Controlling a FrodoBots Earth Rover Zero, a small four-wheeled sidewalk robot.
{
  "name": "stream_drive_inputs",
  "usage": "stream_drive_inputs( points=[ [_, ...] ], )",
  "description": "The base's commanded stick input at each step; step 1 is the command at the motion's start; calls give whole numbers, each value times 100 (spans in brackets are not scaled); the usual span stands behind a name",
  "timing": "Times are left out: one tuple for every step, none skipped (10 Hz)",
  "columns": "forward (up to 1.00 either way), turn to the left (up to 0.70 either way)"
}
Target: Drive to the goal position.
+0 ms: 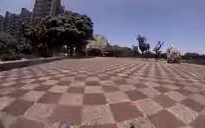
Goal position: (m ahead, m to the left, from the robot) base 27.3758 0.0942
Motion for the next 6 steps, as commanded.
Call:
stream_drive_inputs(
  points=[
    [70,0],
    [70,0],
    [70,0],
    [70,0],
    [70,0],
    [70,0]
  ],
)
